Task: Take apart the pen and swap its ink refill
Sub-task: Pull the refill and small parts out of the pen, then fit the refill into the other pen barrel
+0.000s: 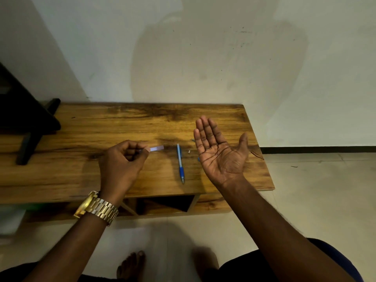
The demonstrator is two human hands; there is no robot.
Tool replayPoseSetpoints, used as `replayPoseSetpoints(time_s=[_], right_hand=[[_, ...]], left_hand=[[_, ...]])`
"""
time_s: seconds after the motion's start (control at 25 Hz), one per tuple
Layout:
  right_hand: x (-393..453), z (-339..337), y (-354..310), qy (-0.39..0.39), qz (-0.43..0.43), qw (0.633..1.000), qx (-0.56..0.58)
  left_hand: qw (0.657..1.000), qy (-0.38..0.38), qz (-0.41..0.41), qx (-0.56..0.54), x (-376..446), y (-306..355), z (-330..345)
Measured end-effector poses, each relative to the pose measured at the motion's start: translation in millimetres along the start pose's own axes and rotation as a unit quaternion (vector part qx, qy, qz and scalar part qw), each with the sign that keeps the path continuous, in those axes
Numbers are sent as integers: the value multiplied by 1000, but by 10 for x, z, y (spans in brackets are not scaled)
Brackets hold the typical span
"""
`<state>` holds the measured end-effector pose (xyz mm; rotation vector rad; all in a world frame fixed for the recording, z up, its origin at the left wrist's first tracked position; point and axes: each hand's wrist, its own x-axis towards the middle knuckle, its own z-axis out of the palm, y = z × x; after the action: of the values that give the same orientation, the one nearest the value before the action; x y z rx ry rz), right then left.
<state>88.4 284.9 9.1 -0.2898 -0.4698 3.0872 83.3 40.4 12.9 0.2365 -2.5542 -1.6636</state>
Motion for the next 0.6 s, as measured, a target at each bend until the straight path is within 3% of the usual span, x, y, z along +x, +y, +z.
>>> replayPoseSetpoints(time_s=[0.4, 0.44, 0.52, 0.6], right_hand=[[-8, 176, 167, 3, 25, 999, -31], [-13, 182, 171, 5, 29, 999, -35], [-24, 194, 182, 12, 37, 998, -44], [-34, 200, 214, 18, 46, 997, -59]], left_hand=[[965, 17, 30, 260, 135, -393, 47], [967, 17, 51, 250, 115, -339, 60], [969, -8, 173, 176, 35, -162, 109], [952, -78, 280, 99, -75, -9, 182]])
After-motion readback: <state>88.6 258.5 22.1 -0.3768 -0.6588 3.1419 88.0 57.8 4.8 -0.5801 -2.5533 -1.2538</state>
